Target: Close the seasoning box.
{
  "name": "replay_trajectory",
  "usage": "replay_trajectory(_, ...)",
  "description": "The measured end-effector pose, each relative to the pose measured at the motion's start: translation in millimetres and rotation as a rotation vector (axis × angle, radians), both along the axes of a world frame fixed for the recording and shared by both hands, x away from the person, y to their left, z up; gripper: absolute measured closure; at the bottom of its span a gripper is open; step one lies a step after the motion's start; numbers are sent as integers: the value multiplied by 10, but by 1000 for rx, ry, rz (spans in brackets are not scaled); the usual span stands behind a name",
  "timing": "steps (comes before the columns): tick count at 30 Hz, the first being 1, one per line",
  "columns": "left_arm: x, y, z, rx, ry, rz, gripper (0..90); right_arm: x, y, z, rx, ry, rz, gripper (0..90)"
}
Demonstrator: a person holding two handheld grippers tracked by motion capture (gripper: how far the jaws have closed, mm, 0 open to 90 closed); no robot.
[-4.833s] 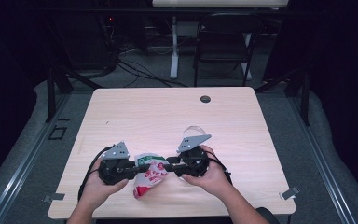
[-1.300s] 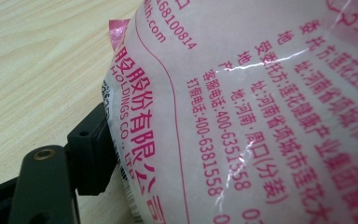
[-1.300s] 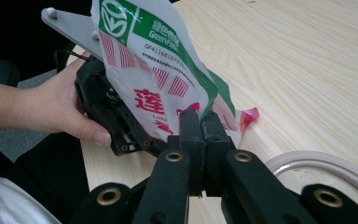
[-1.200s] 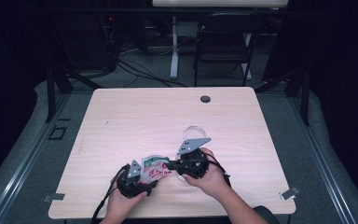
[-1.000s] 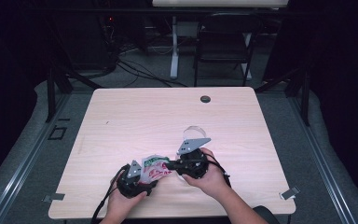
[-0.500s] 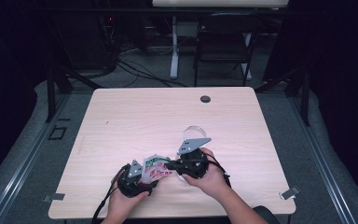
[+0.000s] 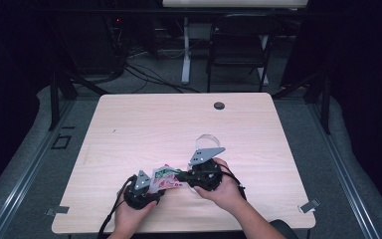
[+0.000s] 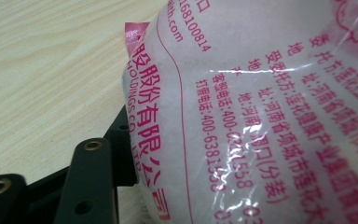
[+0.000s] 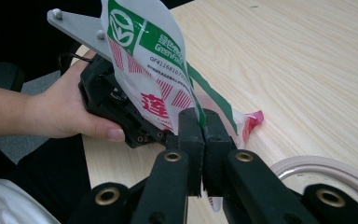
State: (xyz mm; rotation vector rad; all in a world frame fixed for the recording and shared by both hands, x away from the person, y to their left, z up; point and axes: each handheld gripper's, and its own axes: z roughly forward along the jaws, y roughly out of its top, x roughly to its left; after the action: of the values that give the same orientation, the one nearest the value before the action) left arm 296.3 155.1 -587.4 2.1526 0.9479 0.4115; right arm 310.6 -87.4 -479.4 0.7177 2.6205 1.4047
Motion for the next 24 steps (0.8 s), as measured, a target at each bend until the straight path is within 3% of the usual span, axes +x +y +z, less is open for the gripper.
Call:
replay_trajectory(7, 7, 22, 34, -16, -3, -3, 538, -4, -4, 11, 10, -2, 4, 890)
replay_trajectory(16, 2, 0, 109, 13, -2, -40, 576, -1, -40, 37, 34, -5, 0, 888)
replay_trajectory(24, 0, 31, 185, 26, -42, -34, 579, -6, -59, 65, 66, 0, 5, 859)
